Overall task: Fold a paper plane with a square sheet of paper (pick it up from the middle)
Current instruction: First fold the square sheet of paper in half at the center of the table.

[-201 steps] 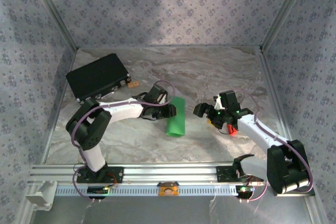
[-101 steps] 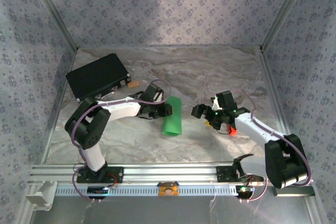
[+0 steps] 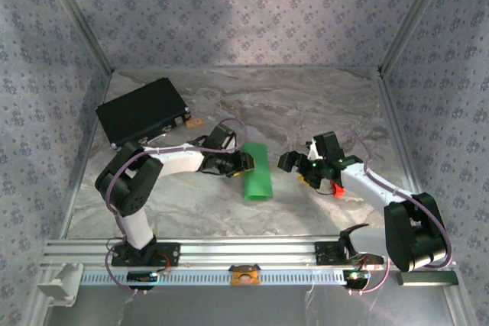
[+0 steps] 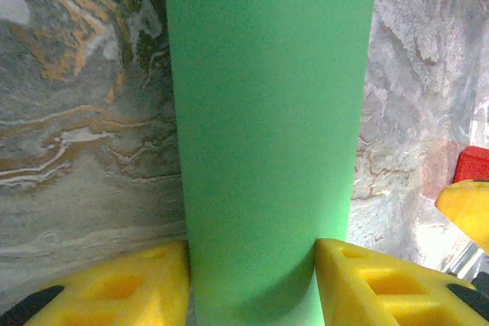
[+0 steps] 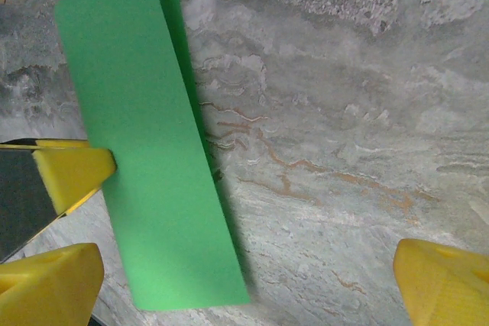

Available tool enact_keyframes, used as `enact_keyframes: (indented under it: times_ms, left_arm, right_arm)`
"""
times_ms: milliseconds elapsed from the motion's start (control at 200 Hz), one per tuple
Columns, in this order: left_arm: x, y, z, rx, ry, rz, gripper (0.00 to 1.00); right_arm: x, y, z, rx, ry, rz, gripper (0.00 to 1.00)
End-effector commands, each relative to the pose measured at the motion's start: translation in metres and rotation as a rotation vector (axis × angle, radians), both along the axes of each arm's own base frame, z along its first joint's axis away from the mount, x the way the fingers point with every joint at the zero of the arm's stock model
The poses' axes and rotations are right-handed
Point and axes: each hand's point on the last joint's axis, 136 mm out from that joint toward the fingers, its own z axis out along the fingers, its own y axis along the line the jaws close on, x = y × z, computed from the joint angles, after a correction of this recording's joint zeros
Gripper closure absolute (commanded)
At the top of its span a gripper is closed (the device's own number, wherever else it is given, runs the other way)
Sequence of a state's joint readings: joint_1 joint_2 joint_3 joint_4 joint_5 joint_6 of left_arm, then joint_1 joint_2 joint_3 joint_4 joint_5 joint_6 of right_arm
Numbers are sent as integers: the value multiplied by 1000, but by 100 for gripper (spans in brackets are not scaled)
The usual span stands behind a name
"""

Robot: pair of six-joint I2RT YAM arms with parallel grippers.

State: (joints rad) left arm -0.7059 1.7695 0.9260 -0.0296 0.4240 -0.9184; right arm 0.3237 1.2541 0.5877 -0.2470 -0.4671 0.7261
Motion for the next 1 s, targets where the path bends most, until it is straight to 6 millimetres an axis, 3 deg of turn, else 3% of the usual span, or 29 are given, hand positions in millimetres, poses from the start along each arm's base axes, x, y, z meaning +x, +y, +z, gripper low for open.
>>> enact_keyframes:
  times_ms: [0,275,495,765,994]
  left_arm:
    - [-4,-13,-1,-52,37,24,54]
    - [-7,-20,-3,-77,64,95,53]
    - [-9,-11,-8,24,40,46,51]
    - [-7,-7,5,56,-14,1,44]
    - [-6,9,6,133,-38,-35,42]
  right_arm:
    - [4,2,6,4,-11,3,1]
    - [3,1,4,5,-7,-1,1]
    - [2,1,2,4,-3,-3,1]
    - [4,1,4,7,-5,-9,1]
    - [3,0,3,4,1,-10,1]
